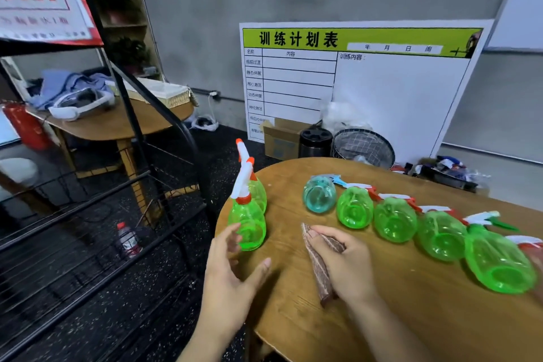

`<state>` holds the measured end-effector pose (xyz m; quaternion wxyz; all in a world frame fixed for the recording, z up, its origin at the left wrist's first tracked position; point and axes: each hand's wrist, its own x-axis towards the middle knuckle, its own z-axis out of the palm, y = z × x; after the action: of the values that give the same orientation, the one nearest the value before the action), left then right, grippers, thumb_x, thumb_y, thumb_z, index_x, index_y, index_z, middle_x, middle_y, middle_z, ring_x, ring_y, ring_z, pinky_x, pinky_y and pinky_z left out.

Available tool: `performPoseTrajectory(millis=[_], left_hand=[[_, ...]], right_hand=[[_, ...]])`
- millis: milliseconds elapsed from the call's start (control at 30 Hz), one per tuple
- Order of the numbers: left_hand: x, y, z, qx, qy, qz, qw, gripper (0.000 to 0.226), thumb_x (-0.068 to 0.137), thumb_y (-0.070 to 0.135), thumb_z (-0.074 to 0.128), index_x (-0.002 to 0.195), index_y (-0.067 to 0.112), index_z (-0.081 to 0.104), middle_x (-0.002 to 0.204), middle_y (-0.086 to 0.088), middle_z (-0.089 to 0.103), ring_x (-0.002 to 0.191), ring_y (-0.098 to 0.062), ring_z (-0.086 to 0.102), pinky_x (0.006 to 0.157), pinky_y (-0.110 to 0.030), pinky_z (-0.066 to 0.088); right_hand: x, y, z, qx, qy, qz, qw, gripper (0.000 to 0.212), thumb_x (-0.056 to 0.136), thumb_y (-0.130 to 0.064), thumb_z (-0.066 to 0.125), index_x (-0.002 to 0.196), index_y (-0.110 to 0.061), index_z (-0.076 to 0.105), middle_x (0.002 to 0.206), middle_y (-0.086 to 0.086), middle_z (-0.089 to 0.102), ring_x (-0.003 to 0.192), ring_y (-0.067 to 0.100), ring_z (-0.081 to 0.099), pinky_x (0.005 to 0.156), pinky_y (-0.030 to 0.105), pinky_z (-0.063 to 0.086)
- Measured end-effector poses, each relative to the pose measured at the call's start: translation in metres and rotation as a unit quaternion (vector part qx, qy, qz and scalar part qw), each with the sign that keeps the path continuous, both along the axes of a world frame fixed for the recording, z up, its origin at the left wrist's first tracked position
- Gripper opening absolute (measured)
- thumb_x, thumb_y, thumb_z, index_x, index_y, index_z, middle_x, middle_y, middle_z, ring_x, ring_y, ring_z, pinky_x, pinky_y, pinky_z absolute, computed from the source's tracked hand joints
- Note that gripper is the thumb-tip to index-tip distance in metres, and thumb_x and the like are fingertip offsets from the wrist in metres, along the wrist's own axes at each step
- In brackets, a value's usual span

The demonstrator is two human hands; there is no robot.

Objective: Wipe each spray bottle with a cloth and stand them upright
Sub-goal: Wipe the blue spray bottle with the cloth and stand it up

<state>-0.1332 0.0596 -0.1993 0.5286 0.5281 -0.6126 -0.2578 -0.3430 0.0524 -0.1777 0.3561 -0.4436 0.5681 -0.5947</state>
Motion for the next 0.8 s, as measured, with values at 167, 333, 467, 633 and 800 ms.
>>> performPoseTrajectory(millis=[167, 333, 467, 633, 800], left_hand=[[-0.053, -0.012, 0.014, 0.029, 0.005, -0.048, 0.998, 0.071, 0.079, 0.056, 0.075, 0.143, 0.041, 0.050, 0.133, 0.017, 0.057, 0.121, -0.001, 0.057, 0.104, -0.032, 0.051], [-0.105, -0.065, 0.014, 0.025, -0.061, -0.081, 0.995, 0.078, 0.089, 0.042, 0.080, 0.156, 0.040, 0.041, 0.150, 0.009, 0.043, 0.141, -0.010, 0.044, 0.123, -0.040, 0.037], [-0.139, -0.114, 0.012, 0.052, -0.176, -0.106, 0.977, 0.104, 0.081, 0.024, 0.091, 0.159, 0.051, 0.028, 0.168, -0.004, 0.014, 0.158, -0.026, 0.018, 0.129, -0.032, 0.011], [-0.161, -0.151, -0.001, 0.044, -0.230, -0.082, 0.969, 0.103, 0.078, 0.023, 0.093, 0.159, 0.045, 0.034, 0.168, -0.010, 0.017, 0.156, -0.031, 0.022, 0.127, -0.039, 0.023], [-0.157, -0.157, -0.012, 0.002, -0.200, -0.040, 0.979, 0.090, 0.077, 0.019, 0.092, 0.152, 0.037, 0.046, 0.146, -0.004, 0.043, 0.132, -0.025, 0.054, 0.117, -0.041, 0.045]], right_hand=[[-0.039, 0.010, 0.002, -0.006, 0.000, -0.031, 0.999, 0.012, 0.089, -0.013, 0.081, 0.097, -0.021, 0.083, 0.091, -0.015, 0.080, 0.092, 0.001, 0.074, 0.084, 0.016, 0.052], [-0.082, 0.002, -0.006, -0.017, 0.002, -0.058, 0.998, 0.014, 0.088, -0.009, 0.080, 0.093, -0.022, 0.082, 0.090, -0.012, 0.080, 0.090, 0.004, 0.075, 0.082, 0.012, 0.052], [-0.103, -0.008, -0.014, -0.015, 0.001, -0.062, 0.998, 0.013, 0.089, -0.010, 0.080, 0.094, -0.021, 0.083, 0.090, -0.012, 0.080, 0.087, 0.002, 0.074, 0.077, 0.009, 0.050], [-0.113, -0.015, -0.024, -0.009, -0.010, -0.050, 0.999, 0.009, 0.090, -0.020, 0.081, 0.097, -0.024, 0.084, 0.094, -0.008, 0.080, 0.091, 0.012, 0.075, 0.086, 0.027, 0.055], [-0.114, -0.012, -0.026, -0.004, -0.002, -0.046, 0.999, 0.011, 0.090, -0.019, 0.080, 0.099, -0.024, 0.084, 0.097, -0.008, 0.079, 0.093, 0.009, 0.074, 0.086, 0.026, 0.054]])
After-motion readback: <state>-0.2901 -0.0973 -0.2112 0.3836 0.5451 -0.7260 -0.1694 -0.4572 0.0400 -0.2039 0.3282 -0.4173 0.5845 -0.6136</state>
